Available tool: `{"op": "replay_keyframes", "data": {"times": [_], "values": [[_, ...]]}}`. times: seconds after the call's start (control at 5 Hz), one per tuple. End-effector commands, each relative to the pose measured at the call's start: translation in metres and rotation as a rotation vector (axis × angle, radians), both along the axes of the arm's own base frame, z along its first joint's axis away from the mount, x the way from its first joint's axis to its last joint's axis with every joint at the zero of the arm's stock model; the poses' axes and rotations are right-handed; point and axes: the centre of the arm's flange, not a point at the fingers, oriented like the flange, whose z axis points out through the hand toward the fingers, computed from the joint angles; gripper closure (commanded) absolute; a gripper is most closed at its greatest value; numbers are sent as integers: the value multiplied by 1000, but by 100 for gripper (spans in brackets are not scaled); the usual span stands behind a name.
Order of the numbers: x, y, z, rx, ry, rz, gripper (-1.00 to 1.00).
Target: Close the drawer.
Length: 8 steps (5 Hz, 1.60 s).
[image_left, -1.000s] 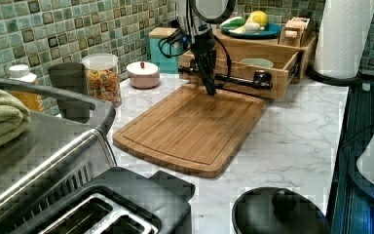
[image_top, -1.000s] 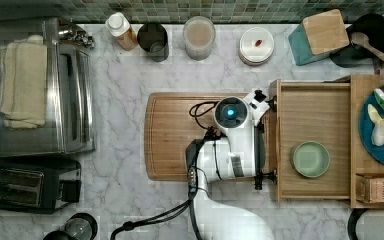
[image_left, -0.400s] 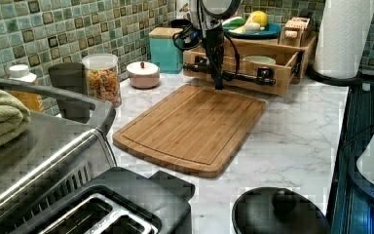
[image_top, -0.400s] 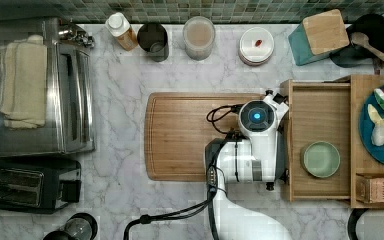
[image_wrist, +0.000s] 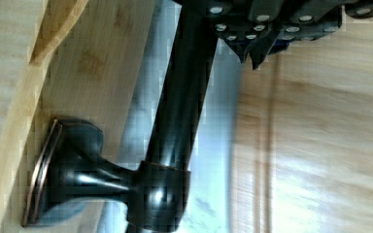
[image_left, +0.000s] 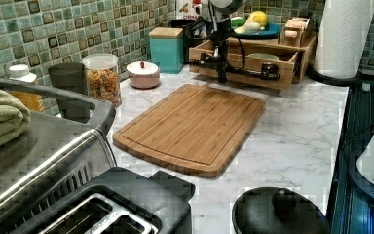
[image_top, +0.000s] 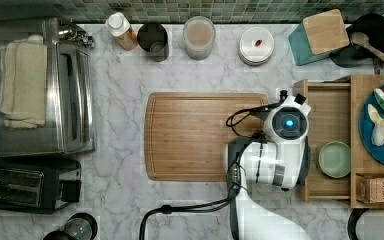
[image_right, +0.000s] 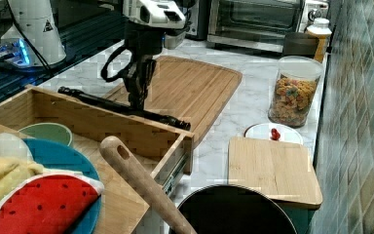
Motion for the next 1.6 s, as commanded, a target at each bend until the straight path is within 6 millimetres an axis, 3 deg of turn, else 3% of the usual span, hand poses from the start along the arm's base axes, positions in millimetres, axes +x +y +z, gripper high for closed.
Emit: {"op": "replay_keyframes", "data": {"times": [0.2, 0.6, 0.8, 1.6], "values": [[-26, -217, 113, -114, -267, -151, 100], [-21, -288, 107, -123, -256, -156, 100], [-19, -294, 115, -158, -239, -179, 100], [-19, -294, 115, -158, -240, -180, 100]]}}
